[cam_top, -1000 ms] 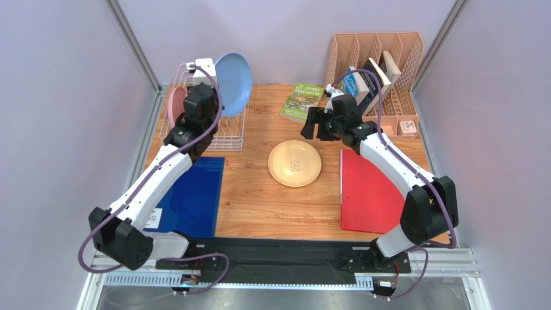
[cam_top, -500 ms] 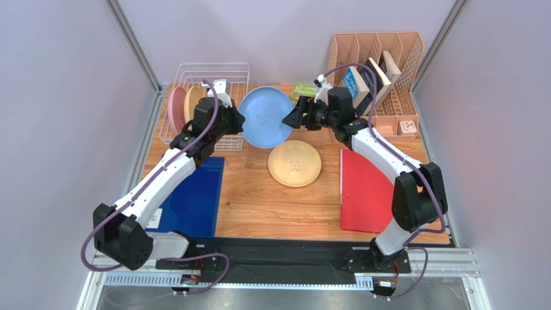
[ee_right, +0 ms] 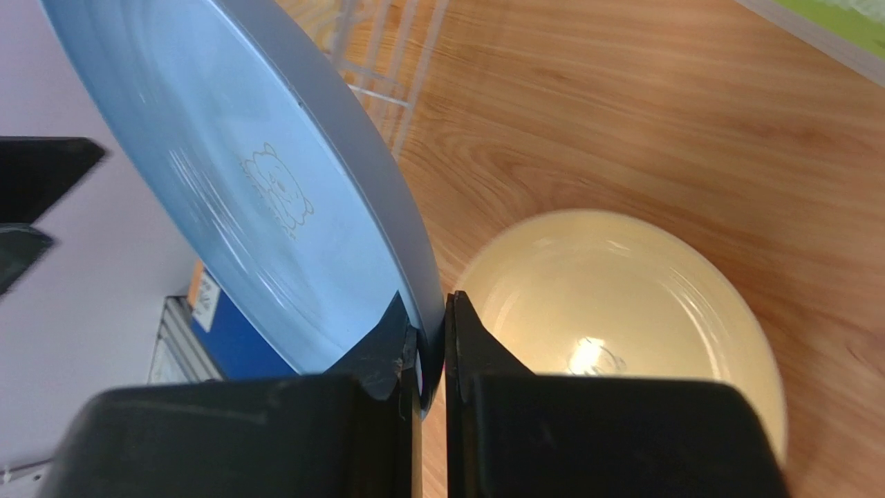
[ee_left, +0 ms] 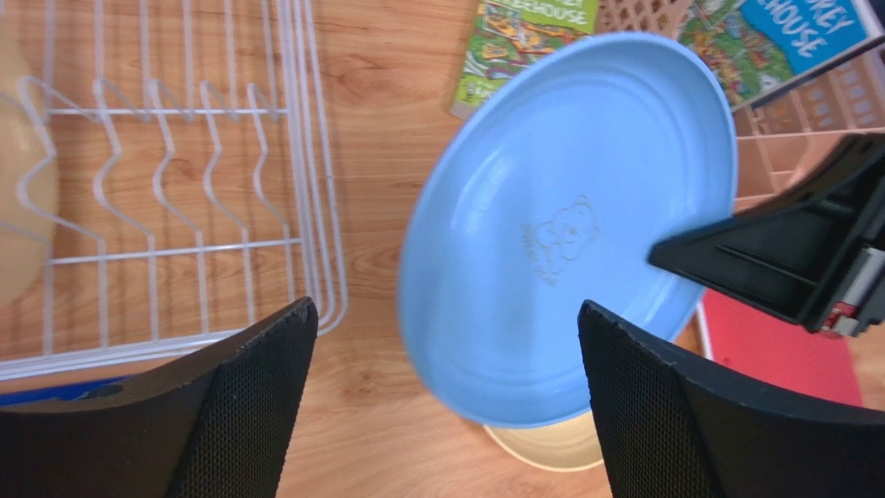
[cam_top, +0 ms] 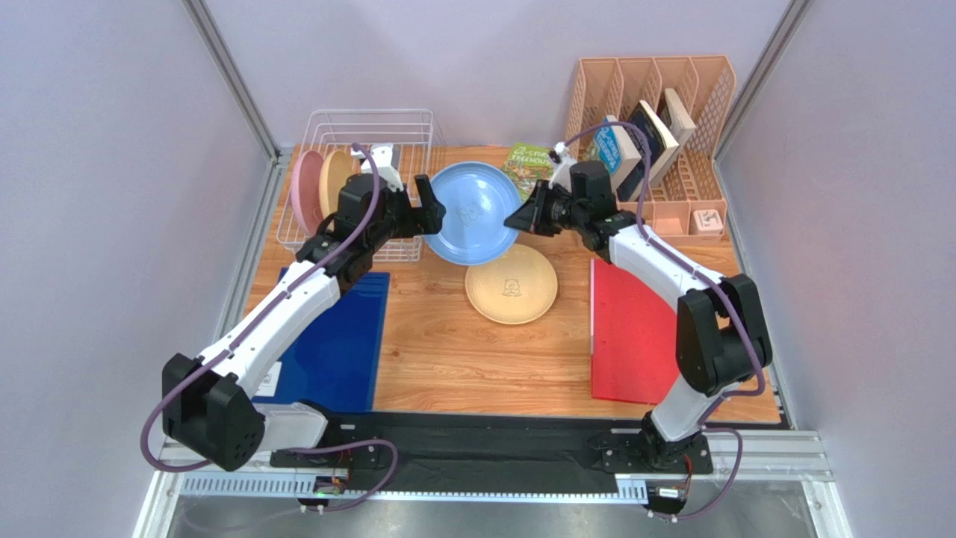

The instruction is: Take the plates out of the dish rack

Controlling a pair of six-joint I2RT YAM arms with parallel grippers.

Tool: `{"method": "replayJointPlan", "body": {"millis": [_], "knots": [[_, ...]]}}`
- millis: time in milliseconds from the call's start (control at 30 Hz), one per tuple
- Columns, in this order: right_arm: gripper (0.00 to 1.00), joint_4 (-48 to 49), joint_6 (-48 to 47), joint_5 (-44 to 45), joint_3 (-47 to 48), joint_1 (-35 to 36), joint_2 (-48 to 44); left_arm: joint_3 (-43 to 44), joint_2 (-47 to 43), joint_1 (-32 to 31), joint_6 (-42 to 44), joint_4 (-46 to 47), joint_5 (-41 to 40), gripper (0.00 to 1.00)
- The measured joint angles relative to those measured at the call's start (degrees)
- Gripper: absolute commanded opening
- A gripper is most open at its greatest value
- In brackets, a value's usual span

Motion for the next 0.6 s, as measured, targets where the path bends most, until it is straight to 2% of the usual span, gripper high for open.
{"method": "replayJointPlan", "body": {"millis": [100, 233, 433, 600], "knots": [[0.00, -4.7, -0.9, 3.2, -2.1, -1.7, -1.3, 0.0, -0.6, -0.4, 2.0, -0.3, -4.7, 1.00], [0.00, -12.1, -1.8, 7.3, -3.0, -4.5, -2.8, -1.4, -2.6, -0.3, 7.4, 0.8, -14.8, 1.00], [0.00, -20.0, -2.9, 10.3, -3.7, -5.4, -3.2, -6.2, -5.2, -0.3, 16.7, 6.9, -29.8, 1.00], [0.00, -22.8, -3.3, 10.5, -5.5, -5.2, -3.1, -8.2, -4.9, 1.1, 21.4, 11.0, -35.0, 1.00]]}}
